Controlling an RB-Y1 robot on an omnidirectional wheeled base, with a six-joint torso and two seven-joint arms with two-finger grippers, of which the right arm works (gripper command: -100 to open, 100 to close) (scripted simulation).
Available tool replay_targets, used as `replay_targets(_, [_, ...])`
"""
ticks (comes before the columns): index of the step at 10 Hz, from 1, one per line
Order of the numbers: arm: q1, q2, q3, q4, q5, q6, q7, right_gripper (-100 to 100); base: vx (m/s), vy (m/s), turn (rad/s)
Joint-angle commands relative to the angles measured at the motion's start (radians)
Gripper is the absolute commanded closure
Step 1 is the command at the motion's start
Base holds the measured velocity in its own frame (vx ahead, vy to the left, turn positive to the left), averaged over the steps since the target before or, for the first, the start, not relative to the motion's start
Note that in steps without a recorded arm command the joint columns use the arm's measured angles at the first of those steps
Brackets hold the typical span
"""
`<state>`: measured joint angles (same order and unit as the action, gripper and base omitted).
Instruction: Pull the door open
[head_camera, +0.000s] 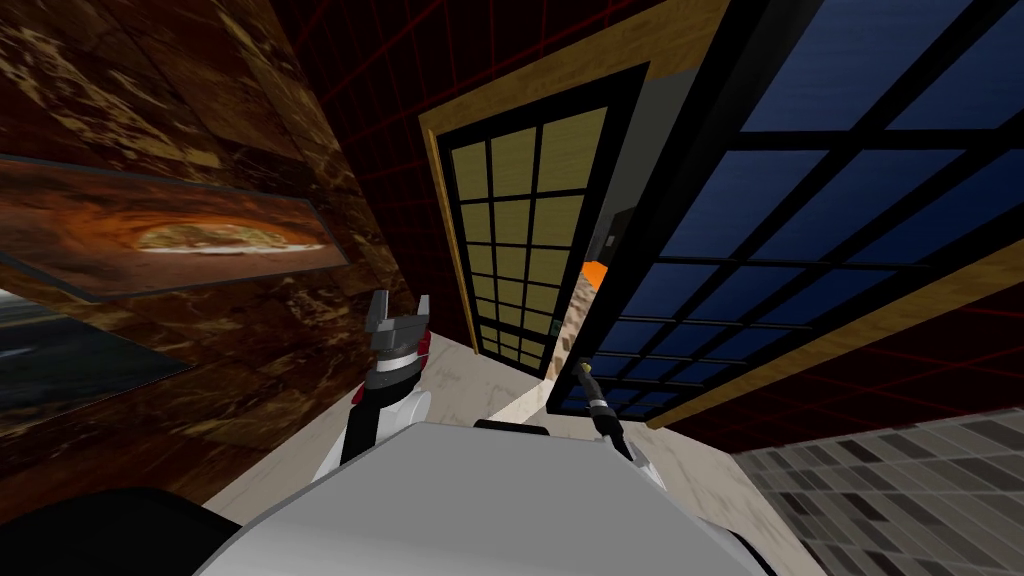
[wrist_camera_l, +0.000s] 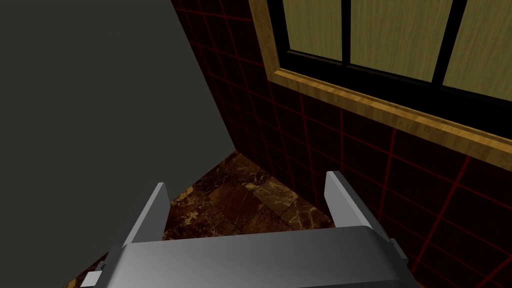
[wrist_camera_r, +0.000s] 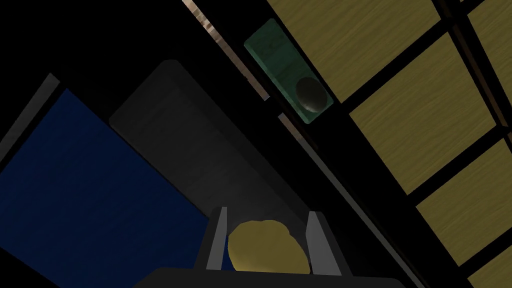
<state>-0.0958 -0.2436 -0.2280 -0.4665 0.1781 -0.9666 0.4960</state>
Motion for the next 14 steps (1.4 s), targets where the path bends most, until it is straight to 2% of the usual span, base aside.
replay_targets(1, [0.001, -0.013, -0.002, -0.003, -0.023, -0.004, -0.050, 100, -0.052, -0.011, 0.058])
replay_targets(2, [0.001, -0.013, -0.002, -0.003, -0.023, -0.004, -0.054, 100, -0.035, -0.012, 0.016])
replay_targets(3, [0.002, -0.013, 0.006, -0.004, -0.038, -0.003, -0.095, 100, -0.033, -0.022, 0.048])
replay_targets(4, [0.002, -0.013, 0.006, -0.004, -0.038, -0.003, -0.095, 100, -0.026, -0.013, 0.036])
replay_targets(5, [0.002, -0.014, 0.014, -0.006, -0.053, -0.001, -0.135, 100, -0.026, -0.014, 0.052])
replay_targets(7, [0.002, -0.014, 0.014, -0.006, -0.053, -0.001, -0.137, 100, -0.021, -0.018, 0.020])
replay_targets(11, [0.003, -0.016, 0.039, -0.012, -0.099, 0.004, -0.257, 100, -0.038, -0.016, 0.060])
replay_targets(13, [0.003, -0.016, 0.039, -0.021, -0.099, 0.004, -0.261, 100, -0.025, -0.006, 0.013])
replay_targets(14, [0.003, -0.016, 0.039, -0.012, -0.099, 0.004, -0.261, 100, 0.000, 0.003, -0.016])
